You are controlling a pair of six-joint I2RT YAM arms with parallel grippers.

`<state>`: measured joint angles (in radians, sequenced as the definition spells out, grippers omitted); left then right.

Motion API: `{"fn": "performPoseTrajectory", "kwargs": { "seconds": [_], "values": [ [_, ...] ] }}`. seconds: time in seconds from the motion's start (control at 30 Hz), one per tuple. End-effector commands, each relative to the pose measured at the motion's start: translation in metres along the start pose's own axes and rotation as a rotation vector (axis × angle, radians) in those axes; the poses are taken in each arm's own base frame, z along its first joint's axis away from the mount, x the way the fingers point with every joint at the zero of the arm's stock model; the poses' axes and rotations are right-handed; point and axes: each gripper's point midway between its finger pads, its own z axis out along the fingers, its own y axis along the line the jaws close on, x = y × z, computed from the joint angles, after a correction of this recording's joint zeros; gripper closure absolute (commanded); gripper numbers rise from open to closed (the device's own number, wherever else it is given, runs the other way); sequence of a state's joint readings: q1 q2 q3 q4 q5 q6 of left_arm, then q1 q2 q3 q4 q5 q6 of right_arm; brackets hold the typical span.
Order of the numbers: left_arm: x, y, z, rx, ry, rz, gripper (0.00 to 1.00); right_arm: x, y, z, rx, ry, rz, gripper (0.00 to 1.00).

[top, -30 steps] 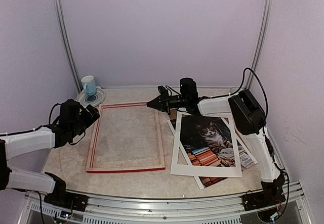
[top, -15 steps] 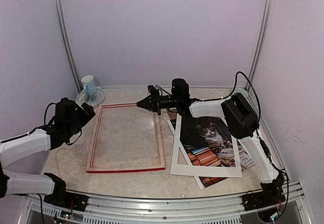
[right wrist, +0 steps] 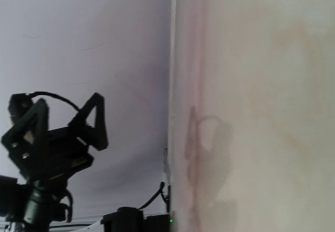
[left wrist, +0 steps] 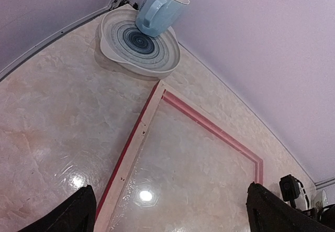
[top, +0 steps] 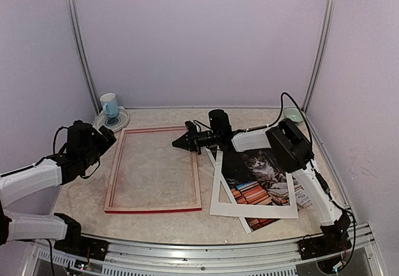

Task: Put the photo into the frame
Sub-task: Place the glass panel at the frame body.

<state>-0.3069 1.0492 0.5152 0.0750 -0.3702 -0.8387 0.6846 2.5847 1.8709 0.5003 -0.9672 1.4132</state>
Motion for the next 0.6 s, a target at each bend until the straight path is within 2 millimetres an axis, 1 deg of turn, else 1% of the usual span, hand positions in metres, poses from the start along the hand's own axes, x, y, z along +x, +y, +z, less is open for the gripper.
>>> {"fn": "performPoseTrajectory", "kwargs": {
  "seconds": [0.0, 0.1, 0.27, 0.43, 0.57],
  "values": [
    [-0.002, -0.001, 0.002, 0.008, -0.003, -0.01, 0.01, 0.002, -0.013, 0.004, 0.039, -0.005, -0.016, 1.0],
    [-0.001, 0.0, 0.002, 0.005, -0.002, -0.01, 0.01, 0.002, -0.02, 0.003, 0.055, -0.009, -0.003, 1.0],
    [0.004, 0.002, 0.003, 0.011, 0.01, -0.013, 0.01, 0.0, -0.023, 0.004, 0.07, -0.017, -0.002, 1.0],
    [0.011, 0.002, 0.006, 0.02, 0.029, -0.019, 0.01, -0.001, -0.026, 0.005, 0.07, -0.018, -0.001, 1.0],
    [0.019, 0.004, 0.009, 0.025, 0.048, -0.022, 0.01, -0.003, -0.024, 0.006, 0.065, -0.021, -0.01, 1.0]
  ]
}}
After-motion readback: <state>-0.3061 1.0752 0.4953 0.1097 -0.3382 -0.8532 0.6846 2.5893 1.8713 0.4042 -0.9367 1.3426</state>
